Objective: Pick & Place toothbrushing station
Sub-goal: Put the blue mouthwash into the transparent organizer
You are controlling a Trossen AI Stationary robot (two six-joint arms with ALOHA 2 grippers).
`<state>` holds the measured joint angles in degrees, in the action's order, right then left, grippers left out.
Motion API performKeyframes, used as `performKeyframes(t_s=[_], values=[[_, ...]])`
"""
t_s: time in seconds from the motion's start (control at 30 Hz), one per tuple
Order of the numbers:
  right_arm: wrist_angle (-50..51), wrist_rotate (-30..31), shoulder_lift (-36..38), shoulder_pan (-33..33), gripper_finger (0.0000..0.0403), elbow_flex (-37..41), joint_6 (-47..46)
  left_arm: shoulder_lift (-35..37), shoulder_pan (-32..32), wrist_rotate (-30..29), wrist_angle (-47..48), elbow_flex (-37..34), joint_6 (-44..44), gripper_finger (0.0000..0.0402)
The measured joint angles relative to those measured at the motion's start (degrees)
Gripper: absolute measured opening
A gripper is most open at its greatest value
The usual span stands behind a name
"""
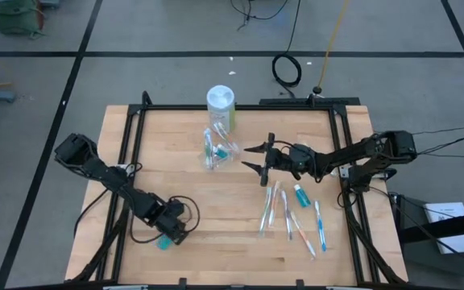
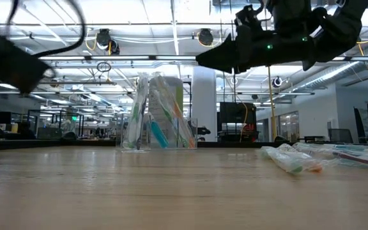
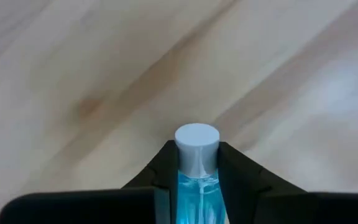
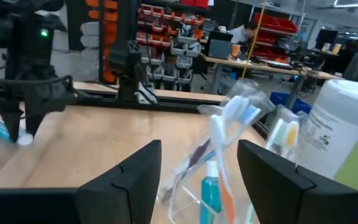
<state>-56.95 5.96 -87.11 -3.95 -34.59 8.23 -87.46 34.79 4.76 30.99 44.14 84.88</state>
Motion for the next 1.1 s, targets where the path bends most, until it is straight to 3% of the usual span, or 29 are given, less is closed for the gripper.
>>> performKeyframes(t_s=[0.2, 0.4, 0.53, 0.63, 0.73, 0.87, 1.1], values=[[-1.37, -0.05, 0.3, 0.39, 0.0204, -0.07, -0.14, 0.0, -4.46, -11.34, -4.09, 4.95, -10.67, 0.008], [-1.29, -0.04, 0.49, 0.65, 0.0201, -0.09, -1.17, 0.0, -11.06, -36.72, -5.78, 11.55, -28.11, 0.0081], [-1.36, -0.04, 0.55, 1.21, 0.0201, -0.09, -1.31, 0.02, -15.91, -53.74, -14.8, 12.16, -40.3, 0.0081], [-1.5, 0.08, 0.52, 1.63, 0.0201, -0.09, -1.01, -0.64, -19.99, -61.84, -21.93, 12.15, -47.89, 0.0081], [-2.08, 2.09, 0.62, 1.94, 0.0201, -0.09, 0.3, -2.28, -23.97, -64.16, -27.71, 12.11, -54.7, 0.0081], [-3.21, 6.1, 0.72, 2.19, 0.0201, -0.09, 0.44, -6.53, -28.03, -61.93, -35.54, 12.11, -59.97, 0.0081], [-2.76, 6.12, 0.72, 2.19, 0.0201, -0.09, 0.57, -12.17, -31.37, -61.36, -35.93, 12.07, -54.75, 0.0081]])
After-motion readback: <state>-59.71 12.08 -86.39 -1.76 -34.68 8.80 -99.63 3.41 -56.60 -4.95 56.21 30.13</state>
